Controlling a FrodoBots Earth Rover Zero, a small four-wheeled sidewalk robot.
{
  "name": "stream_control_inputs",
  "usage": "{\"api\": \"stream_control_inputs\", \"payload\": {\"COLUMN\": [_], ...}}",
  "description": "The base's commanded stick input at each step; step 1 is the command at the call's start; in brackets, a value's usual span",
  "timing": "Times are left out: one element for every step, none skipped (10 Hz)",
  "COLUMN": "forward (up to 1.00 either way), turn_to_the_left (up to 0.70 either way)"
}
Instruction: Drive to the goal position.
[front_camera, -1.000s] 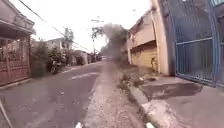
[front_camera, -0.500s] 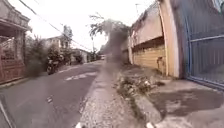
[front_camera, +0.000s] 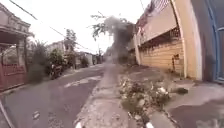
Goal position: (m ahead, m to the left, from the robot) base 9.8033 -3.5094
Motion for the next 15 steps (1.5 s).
{"api": "stream_control_inputs", "payload": {"forward": [1.0, 1.0, 1.0, 1.0, 1.0, 1.0, 1.0, 1.0, 1.0, 1.0, 1.0, 1.0, 1.0, 1.0, 1.0], "turn_to_the_left": [0.4, 0.4, -0.01, -0.01, 0.0, 0.0, 0.0, 0.0, 0.0, 0.0, 0.0, 0.0, 0.0, 0.0, 0.0]}}
